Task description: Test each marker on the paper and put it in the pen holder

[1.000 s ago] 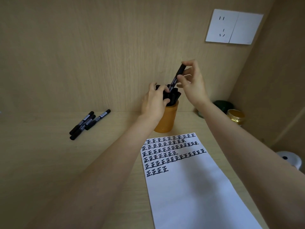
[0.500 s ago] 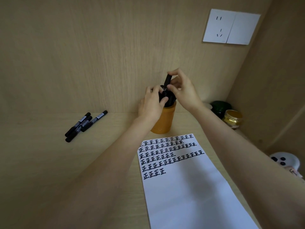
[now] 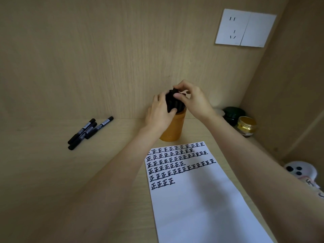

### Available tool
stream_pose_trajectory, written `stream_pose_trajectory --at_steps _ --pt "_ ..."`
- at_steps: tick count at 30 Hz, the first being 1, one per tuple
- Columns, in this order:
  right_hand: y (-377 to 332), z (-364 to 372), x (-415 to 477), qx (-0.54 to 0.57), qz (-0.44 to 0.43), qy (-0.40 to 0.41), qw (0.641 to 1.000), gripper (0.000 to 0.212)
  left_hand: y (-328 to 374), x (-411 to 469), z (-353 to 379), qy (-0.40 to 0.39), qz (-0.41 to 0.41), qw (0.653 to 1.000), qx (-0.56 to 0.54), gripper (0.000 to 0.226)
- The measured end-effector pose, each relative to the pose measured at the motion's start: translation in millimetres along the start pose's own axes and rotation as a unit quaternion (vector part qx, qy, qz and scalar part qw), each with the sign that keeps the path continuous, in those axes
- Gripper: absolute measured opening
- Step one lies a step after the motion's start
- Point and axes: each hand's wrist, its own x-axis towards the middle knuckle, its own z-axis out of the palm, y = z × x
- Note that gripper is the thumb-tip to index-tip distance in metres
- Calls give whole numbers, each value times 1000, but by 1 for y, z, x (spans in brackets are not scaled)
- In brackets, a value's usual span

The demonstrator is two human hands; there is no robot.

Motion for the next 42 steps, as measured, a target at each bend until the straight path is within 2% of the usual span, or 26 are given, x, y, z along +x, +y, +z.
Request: stream_pose_trajectory --at_steps 2,4,6,10,12,14,18,23,27,30,35,42 --pt "-5 -4 -1 64 29 31 997 17 0 1 0 -8 -2 1000 5 70" --pt "-3 -12 -2 125 74 97 985 19 1 1 0 -7 2 1000 -16 65" --pt "10 -19 -5 104 128 124 978 22 2 4 -1 1 29 999 -20 54" --pt "27 -16 -17 112 211 21 971 21 7 18 -4 24 74 996 -32 39" --pt "26 -7 -21 104 201 17 974 12 10 23 -4 21 81 996 -26 33" --pt "21 -1 -23 96 183 56 977 7 12 25 -3 25 73 996 -35 26" --pt "16 -4 -15 95 127 128 979 11 11 28 -4 61 31 995 -70 22" --pt "9 -2 -8 45 59 111 991 19 9 23 1 80 11 994 -75 19" --pt "5 5 -6 48 28 83 995 25 7 21 2 39 3 999 -23 20" --pt "2 3 -8 43 -2 71 997 34 5 17 -2 42 24 998 -44 24" --pt "15 6 -11 -10 -18 77 997 11 -3 12 0 23 66 995 -69 35" --pt "21 9 -23 -3 -17 66 998 20 -9 11 2 14 90 994 -56 33"
